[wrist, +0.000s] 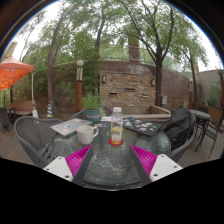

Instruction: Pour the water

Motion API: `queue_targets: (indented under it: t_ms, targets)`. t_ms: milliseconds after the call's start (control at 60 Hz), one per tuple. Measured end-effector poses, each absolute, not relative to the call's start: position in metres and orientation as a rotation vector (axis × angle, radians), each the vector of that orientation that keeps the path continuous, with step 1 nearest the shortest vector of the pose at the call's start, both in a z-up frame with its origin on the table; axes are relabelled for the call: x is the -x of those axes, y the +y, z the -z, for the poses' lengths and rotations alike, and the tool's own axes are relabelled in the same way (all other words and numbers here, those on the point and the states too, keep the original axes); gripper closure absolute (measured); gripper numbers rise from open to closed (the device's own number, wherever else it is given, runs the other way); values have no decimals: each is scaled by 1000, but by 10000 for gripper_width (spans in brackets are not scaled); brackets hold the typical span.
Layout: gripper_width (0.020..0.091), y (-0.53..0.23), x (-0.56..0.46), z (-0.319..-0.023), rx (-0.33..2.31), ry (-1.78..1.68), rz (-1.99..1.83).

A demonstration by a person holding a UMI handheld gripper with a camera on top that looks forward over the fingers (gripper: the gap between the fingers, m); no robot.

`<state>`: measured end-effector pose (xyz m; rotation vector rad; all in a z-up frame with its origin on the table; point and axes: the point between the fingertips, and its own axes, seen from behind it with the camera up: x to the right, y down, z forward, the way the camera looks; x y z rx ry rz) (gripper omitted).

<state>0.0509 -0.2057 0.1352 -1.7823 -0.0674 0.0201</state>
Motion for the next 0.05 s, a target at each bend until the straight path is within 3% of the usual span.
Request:
queue_targets:
  t_ms: [50]
  targets:
    - [270, -230, -48, -126, 1800, -68, -37]
